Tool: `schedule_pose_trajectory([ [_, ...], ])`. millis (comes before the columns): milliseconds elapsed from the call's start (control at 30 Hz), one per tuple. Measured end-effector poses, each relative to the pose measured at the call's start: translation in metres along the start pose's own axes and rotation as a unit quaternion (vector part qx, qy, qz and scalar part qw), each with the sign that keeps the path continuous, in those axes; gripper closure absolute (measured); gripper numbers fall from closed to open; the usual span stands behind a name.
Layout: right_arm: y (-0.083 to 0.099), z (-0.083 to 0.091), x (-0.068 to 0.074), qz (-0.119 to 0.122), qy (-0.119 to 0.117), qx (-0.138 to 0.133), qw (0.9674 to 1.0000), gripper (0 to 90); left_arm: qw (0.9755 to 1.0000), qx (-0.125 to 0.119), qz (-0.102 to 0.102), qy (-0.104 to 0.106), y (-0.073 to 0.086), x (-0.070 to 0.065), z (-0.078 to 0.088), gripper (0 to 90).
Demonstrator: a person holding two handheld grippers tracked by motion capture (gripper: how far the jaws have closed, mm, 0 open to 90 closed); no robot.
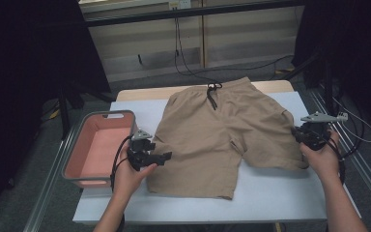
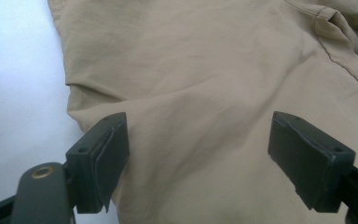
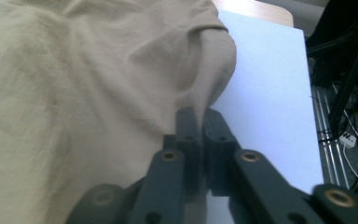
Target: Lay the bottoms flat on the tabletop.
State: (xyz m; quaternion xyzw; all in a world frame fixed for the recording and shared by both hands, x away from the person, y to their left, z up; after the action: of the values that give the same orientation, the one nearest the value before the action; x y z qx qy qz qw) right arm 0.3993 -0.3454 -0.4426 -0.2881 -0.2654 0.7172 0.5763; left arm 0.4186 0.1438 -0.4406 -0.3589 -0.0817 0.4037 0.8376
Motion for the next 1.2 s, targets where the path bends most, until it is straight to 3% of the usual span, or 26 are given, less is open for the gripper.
schedule_pose_trajectory([
  [233,0.000,0.004,0.015,0.011,-0.003,-0.009,0.9999,54.2,1.0000,0.000,-0.003,-0.001,0.000,0.000,0.000,20.3],
  [400,0.000,0.007,0.038,0.015,-0.028,-0.017,0.9993,44.5,1.0000,-0.004,-0.001,-0.002,-0.001,0.000,0.001,20.3],
  [600,0.000,0.013,0.068,0.044,-0.062,-0.015,0.9970,41.5,1.0000,-0.006,-0.002,-0.003,-0.001,0.000,0.003,20.3],
  [667,0.001,0.014,0.079,0.049,-0.085,-0.012,0.9951,42.1,1.0000,-0.005,-0.003,-0.002,-0.001,0.000,0.004,20.3],
  [833,0.014,0.014,0.100,0.068,-0.111,0.000,0.9915,44.1,1.0000,-0.004,-0.002,-0.001,-0.001,0.001,0.004,20.3],
  [933,0.027,0.014,0.113,0.090,-0.134,0.013,0.9869,44.3,1.0000,-0.005,-0.001,-0.002,-0.001,0.000,0.003,20.3],
  [1200,0.049,0.020,0.130,0.117,-0.150,0.035,0.9811,44.2,1.0000,-0.004,-0.006,-0.001,-0.001,-0.003,0.002,20.3],
])
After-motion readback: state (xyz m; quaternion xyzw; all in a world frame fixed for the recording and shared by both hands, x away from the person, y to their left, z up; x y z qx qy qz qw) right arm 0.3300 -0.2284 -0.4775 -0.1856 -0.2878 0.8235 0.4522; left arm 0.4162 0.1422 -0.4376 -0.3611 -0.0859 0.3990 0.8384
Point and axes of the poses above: each handheld gripper's, and its own axes: z roughly backward along the jaws, y roughly out of its underside, x roughly to its left, the point moved 4 cm from there along -z, roughly forward along the jaws, and after that the axes turned 6 degrees about x, right-handed, at the moved point
